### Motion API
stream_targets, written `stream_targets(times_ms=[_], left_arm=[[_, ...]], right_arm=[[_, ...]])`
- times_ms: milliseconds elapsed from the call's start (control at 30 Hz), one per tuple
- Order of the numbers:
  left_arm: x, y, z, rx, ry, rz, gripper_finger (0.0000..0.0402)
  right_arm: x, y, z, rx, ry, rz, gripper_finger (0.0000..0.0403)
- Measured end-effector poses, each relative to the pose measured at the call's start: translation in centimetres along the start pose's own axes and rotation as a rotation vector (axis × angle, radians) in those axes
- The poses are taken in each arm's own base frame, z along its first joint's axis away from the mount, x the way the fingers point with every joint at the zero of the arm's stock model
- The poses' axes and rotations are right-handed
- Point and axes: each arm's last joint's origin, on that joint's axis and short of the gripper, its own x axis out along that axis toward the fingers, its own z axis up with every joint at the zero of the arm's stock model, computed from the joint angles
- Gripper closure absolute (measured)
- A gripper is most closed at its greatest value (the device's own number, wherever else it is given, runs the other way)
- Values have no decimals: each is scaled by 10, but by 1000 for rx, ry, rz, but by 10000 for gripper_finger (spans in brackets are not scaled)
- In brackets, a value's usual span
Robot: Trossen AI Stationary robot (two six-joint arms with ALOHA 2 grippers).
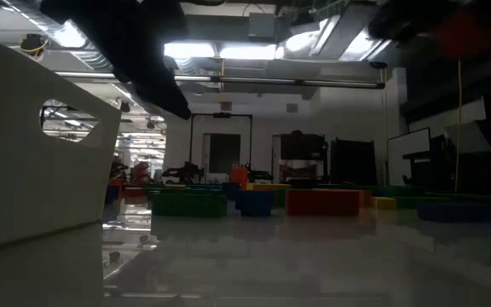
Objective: Sort blocks by size
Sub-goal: Put the square red block into the gray bin
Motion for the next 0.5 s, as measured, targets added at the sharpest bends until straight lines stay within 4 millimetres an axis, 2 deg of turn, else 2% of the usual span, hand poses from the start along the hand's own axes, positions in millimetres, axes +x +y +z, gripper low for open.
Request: stream_targets(times_ms=[233, 367, 500], left_arm=[[2, 10, 1, -19, 1, 27, 204], [3, 16, 2, -35, 2, 44, 204], [4, 23, 3, -53, 4, 64, 204]], right_arm=[[15, 55, -25, 89, 25, -51, 251], [21, 75, -37, 99, 27, -72, 249], [24, 86, -44, 148, -3, -113, 248]])
